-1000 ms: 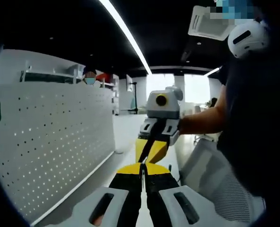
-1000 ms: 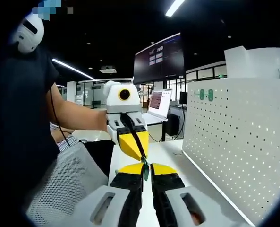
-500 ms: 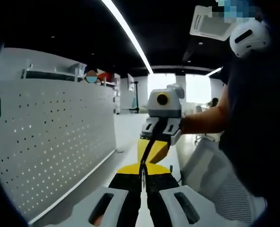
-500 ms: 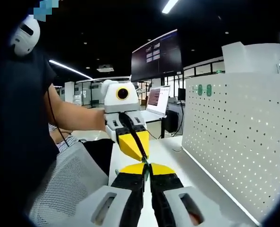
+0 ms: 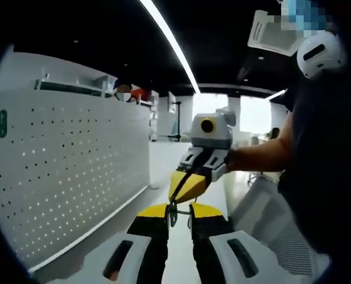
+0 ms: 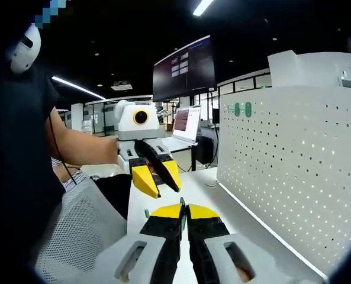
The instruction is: Insert the hook assembly into the mounting plate slot until the hook locks in place.
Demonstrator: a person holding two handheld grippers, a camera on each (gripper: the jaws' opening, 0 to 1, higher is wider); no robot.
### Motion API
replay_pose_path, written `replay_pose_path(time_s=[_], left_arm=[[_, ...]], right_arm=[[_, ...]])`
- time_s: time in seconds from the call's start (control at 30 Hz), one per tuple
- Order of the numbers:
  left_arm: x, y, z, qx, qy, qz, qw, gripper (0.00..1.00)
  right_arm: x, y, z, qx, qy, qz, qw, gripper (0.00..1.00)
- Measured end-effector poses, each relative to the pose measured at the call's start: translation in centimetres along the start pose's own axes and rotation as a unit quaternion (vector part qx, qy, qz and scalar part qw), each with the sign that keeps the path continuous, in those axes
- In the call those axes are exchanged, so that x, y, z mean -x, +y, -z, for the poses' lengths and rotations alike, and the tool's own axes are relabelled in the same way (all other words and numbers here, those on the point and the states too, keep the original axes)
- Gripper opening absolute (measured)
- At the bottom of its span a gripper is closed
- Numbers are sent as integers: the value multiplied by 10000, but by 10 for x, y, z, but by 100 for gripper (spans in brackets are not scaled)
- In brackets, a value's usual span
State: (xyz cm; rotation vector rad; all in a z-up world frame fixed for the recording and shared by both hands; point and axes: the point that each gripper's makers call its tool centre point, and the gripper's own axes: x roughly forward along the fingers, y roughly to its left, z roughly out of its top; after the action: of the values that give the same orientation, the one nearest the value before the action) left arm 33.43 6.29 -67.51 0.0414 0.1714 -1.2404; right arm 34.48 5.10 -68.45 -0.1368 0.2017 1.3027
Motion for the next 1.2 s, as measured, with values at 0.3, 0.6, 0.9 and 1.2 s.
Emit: replay_pose_path(time_s=[0.3,0.6,0.9,1.2], left_arm=[[0,1,-3,63,-88,-213,9997,21],[-5,7,-3,-81,-60,-594,9982,23],[-16,15,-1,-220,-27,-953,9952,25],[-30,31,-3,-376,-79,-1683,9850,26]], right_arm=[[2,-10,0,44,27,264,9996,1],[7,-31,-3,168,51,844,9963,1],[8,-46,-4,212,81,1324,9909,0],[11,-59,-10,77,-24,1707,9853,0]])
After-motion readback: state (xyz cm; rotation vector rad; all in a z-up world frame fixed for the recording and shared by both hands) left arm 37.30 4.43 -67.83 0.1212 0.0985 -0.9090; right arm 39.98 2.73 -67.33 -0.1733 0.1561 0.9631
